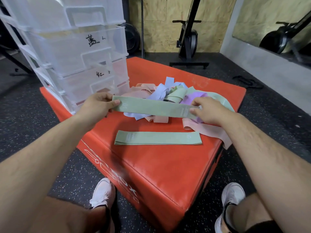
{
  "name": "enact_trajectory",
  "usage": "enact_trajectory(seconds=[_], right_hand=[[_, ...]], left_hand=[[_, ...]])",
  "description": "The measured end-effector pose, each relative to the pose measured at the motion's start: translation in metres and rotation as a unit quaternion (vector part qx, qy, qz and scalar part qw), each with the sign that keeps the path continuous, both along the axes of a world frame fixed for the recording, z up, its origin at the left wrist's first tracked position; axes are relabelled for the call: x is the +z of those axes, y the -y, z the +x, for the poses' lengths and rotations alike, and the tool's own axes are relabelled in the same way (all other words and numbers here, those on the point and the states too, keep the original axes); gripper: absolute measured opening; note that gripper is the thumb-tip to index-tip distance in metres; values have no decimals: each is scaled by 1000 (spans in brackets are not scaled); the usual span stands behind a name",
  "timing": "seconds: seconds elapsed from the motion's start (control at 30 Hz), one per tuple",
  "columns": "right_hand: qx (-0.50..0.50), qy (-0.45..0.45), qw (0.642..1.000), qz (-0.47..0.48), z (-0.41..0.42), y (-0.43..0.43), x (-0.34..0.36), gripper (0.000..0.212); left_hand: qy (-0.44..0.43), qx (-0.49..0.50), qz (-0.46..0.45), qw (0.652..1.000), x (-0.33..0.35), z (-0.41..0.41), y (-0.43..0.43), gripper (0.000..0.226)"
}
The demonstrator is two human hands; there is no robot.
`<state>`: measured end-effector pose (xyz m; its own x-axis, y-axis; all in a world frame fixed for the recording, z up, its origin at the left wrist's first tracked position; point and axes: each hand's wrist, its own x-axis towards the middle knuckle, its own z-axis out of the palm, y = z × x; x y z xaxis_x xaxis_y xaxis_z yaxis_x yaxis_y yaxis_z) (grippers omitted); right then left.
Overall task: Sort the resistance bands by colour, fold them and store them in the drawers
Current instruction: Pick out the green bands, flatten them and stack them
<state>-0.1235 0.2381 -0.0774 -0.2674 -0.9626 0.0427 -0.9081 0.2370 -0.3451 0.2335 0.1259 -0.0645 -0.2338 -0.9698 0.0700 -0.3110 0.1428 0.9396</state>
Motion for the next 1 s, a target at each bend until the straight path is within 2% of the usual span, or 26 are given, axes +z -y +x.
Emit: enact_trajectory(seconds=[0.07,0.17,0.33,0.5,0.6,0.9,1.0], right_hand=[[-11,68,997,-37,-2,-4,9,9],[2,110,992,-67,-2,-10,20,7],[2,180,983,16,-6,-25,14,20],[15,154,984,83,-3,-40,2,17],[23,138,986,87,-2,-45,-9,18],[31,78,994,70,7,-50,-30,11],[27,62,995,76,10,-52,-31,7]], left_hand=[[16,1,21,1000,-2,6,2,19],[29,-4,61,998,-6,10,3,22],[63,-14,126,990,-17,13,-8,22],[121,-22,131,984,-36,10,-20,21],[153,-12,117,981,-50,6,-27,24],[259,23,0,966,-67,1,-34,31],[284,10,-44,958,-71,1,-33,24]])
